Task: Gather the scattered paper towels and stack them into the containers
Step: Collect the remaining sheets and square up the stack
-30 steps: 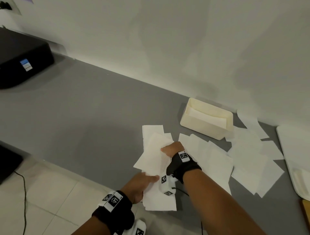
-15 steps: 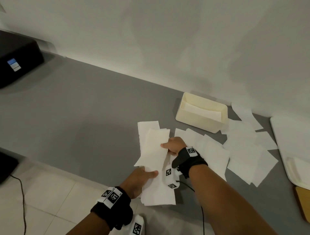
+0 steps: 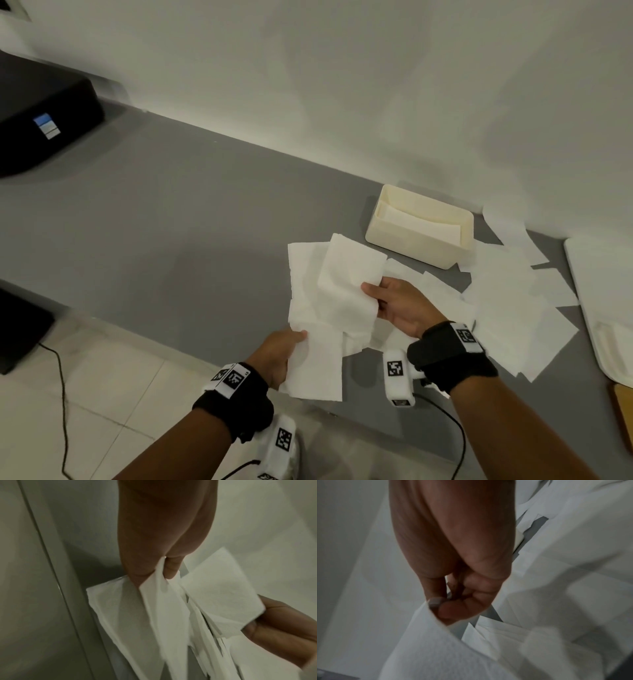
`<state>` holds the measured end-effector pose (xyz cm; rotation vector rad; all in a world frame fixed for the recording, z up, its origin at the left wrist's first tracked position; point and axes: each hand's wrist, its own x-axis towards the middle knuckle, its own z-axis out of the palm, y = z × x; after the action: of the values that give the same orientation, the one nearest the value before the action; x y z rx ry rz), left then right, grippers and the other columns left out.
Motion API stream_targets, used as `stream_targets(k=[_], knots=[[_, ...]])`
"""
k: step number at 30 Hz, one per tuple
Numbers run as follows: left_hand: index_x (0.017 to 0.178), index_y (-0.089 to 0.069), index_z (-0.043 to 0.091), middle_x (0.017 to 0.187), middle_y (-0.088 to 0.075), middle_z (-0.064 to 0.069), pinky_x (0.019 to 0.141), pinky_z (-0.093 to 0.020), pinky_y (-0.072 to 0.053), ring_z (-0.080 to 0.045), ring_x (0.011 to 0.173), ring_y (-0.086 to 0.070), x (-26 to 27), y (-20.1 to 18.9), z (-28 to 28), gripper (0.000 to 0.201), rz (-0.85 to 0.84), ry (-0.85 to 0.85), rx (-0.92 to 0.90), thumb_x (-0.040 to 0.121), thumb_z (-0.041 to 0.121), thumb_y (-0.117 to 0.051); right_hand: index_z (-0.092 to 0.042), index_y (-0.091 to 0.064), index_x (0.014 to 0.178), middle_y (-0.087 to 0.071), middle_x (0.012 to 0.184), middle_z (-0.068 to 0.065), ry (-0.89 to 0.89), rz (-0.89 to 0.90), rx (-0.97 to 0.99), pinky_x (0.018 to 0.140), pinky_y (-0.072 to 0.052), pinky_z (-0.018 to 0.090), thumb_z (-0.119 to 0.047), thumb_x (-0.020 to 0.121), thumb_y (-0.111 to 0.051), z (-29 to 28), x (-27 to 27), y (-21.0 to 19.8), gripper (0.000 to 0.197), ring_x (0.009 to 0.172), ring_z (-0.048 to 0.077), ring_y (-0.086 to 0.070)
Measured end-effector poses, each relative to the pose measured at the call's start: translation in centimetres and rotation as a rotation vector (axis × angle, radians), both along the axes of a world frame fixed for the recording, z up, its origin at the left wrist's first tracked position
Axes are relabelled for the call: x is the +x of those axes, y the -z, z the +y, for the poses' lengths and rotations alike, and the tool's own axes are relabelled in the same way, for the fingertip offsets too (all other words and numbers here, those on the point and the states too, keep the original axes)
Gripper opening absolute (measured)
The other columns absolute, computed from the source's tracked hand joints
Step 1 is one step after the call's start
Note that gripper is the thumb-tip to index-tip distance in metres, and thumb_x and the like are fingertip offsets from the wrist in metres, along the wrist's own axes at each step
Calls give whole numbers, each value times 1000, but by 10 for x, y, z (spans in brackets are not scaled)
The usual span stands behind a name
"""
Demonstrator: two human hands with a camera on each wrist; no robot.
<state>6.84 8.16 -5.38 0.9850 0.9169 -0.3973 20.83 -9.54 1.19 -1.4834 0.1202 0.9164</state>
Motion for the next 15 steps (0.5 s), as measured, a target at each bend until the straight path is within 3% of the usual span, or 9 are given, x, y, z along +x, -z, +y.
stream_targets(k=[3, 7, 10, 13, 15], knots=[[124, -59, 2, 104, -71, -14, 81, -41, -54, -30, 92, -66, 3, -17, -8, 30, -164, 14, -65, 98, 8, -47, 2, -60, 122, -66, 120, 17, -76, 108, 156, 87, -57, 32, -12, 89, -58, -13, -17, -10, 36, 106, 27, -65], [124, -62, 8, 119, -68, -12, 98, -47, -50, -31, 112, -64, 13, -45, -17, 31, -395, 128, -113, 97, 15, -48, 3, -61, 119, -67, 117, 18, -70, 134, 240, 86, -57, 30, -8, 89, -54, -23, -26, -9, 33, 102, 25, -68], [125, -61, 4, 119, -68, -15, 100, -50, -48, -35, 111, -64, 16, -25, -15, 32, -268, 76, -83, 95, 13, -52, 3, -62, 117, -68, 116, 18, -9, 92, 132, 89, -56, 33, -8, 92, -57, -24, -24, 9, 29, 105, 28, -66], [127, -58, -1, 116, -69, -16, 96, -52, -51, -36, 108, -65, 12, -1, -15, 32, -81, 11, -30, 99, 11, -49, 1, -66, 110, -71, 110, 15, -49, -38, -121, 82, -56, 33, -11, 89, -65, -20, -24, 33, 25, 98, 27, -69], [125, -59, -1, 115, -69, -16, 90, -48, -54, -35, 107, -66, 10, 4, -17, 31, -51, -20, -27, 101, 12, -45, 2, -68, 106, -72, 105, 15, -85, -129, -261, 75, -57, 29, -11, 86, -68, -14, -26, 46, 23, 90, 24, -70]])
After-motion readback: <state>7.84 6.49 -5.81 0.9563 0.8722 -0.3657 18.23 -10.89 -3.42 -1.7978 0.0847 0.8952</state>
